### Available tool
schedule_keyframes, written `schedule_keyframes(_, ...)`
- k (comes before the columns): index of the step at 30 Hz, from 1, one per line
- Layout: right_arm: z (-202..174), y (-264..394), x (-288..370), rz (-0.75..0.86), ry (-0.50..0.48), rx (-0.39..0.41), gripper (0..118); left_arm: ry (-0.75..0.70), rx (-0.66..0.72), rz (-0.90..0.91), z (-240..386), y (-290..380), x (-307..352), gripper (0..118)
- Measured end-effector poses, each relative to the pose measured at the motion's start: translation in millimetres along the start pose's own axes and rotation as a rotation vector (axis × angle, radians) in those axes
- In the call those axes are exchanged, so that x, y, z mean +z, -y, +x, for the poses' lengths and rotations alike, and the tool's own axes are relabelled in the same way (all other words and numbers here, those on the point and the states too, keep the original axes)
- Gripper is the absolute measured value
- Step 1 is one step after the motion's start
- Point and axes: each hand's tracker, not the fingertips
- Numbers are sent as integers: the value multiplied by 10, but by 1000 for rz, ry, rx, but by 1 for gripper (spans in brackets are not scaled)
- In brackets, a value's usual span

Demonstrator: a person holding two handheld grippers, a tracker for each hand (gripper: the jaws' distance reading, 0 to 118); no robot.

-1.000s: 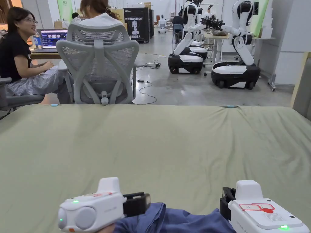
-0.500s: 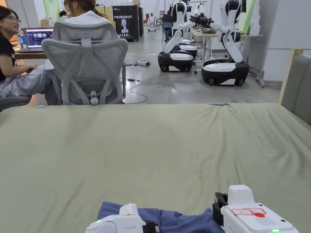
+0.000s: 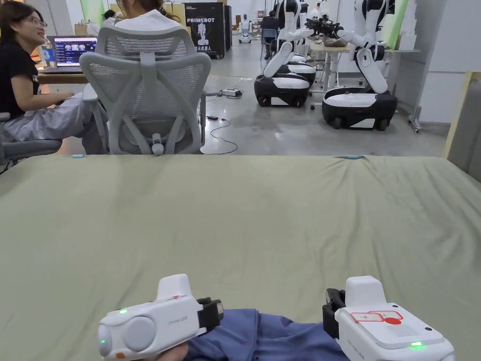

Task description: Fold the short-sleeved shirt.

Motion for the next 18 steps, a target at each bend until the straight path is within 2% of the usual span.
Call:
schedule_keyframes(2,-15,14,-3,1,0,1,0,-57,92,16,-277,-6,86,75)
schedule_keyframes(3,-21,17,-15,-2,-1,-1,0,-76,126,16,-411,-9,100,98)
schedule_keyframes(4,-24,23,-28,-6,-5,-4,0,-70,166,22,-555,4,137,112)
schedule_keyframes(10,-59,52,-58,-16,-9,0,0,48,556,-4,-1295,239,49,110)
schedule_keyframes(13,-19,59,-71,-21,-4,-3,0,397,783,-89,-1353,498,-266,106)
schedule_keyframes(14,1,61,-73,-22,1,-5,0,456,799,-95,-1301,545,-347,106)
schedule_keyframes(16,48,70,-71,-24,8,-10,0,427,739,-74,-1163,556,-433,103)
schedule_keyframes(17,70,76,-68,-26,13,-11,0,381,695,-59,-1114,536,-455,95)
schedule_keyframes(18,89,81,-67,-29,18,-10,0,319,674,-54,-1085,524,-472,77)
